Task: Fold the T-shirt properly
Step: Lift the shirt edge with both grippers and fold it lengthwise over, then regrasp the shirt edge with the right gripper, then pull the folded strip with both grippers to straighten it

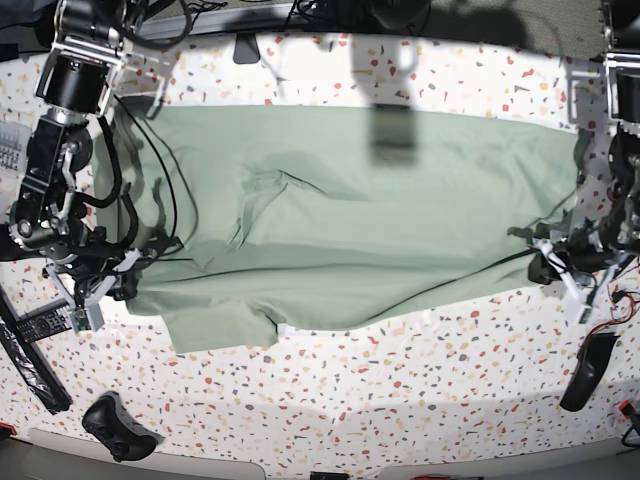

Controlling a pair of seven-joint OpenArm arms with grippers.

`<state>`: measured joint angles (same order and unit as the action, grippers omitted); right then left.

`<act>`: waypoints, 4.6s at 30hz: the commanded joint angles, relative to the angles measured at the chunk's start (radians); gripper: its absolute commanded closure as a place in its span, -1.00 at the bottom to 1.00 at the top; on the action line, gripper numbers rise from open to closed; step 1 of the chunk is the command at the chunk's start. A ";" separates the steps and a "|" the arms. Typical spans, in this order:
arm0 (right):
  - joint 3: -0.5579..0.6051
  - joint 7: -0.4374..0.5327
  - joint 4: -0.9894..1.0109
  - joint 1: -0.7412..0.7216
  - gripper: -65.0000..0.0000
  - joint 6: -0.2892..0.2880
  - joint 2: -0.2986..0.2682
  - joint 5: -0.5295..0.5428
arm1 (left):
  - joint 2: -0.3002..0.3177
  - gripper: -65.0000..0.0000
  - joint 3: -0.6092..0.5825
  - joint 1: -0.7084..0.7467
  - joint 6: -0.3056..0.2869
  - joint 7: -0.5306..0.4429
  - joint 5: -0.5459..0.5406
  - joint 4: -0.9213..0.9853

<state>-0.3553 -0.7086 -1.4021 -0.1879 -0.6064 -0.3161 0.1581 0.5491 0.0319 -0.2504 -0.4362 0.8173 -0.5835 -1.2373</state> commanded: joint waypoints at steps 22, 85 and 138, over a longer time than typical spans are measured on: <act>-0.006 -0.034 -0.171 0.117 1.00 -0.008 -0.016 0.009 | 0.022 1.00 0.166 0.130 -0.050 0.114 -0.176 -0.235; 0.192 0.355 0.921 -0.510 1.00 0.091 0.034 -0.211 | 0.008 1.00 0.166 0.281 -0.046 0.087 -0.151 -0.330; -0.208 -0.328 -0.134 0.119 1.00 -0.092 0.034 0.512 | 0.063 1.00 0.166 0.281 -0.046 0.158 -0.147 -0.332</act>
<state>-0.5591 -1.0573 -1.5185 -0.0509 -0.6922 -0.2661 0.6483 0.5934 0.1902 0.0467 -0.4797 0.9939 -0.7208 -1.5513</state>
